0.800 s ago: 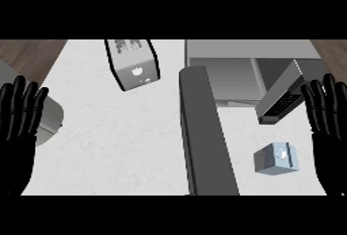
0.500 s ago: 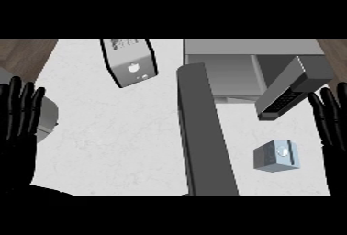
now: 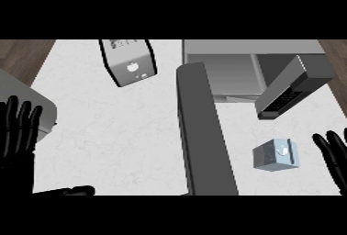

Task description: Pick up the milk, place it into the microwave and close the microwave

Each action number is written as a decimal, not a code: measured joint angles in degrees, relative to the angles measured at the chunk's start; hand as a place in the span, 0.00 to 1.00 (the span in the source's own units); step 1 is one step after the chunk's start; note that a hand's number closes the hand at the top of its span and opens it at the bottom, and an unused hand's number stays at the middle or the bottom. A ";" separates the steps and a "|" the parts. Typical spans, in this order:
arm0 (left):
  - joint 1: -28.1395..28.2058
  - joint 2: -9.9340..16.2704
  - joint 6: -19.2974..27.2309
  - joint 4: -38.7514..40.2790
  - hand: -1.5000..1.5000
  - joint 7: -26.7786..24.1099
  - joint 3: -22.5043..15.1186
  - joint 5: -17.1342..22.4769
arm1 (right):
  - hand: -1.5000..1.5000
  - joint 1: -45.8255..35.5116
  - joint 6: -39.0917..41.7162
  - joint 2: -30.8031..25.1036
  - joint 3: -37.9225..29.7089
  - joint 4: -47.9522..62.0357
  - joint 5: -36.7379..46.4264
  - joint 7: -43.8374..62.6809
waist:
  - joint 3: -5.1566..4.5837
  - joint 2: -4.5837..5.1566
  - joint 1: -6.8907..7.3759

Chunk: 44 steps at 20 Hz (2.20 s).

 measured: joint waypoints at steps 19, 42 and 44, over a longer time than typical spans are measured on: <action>15.64 0.85 -9.21 -13.06 0.00 0.61 7.51 11.27 | 0.00 7.41 1.51 3.65 -2.89 10.41 7.04 -9.86 | 0.02 0.10 0.35; 21.50 -0.52 -17.95 -12.85 0.00 -1.84 15.32 17.76 | 0.00 -0.60 1.71 1.52 -17.13 50.61 9.11 -35.03 | 0.04 0.15 0.51; 22.54 -0.85 -17.08 -13.16 0.00 -2.85 13.52 17.05 | 0.00 -2.11 2.35 0.76 -17.98 54.09 8.87 -36.71 | 0.04 0.15 0.56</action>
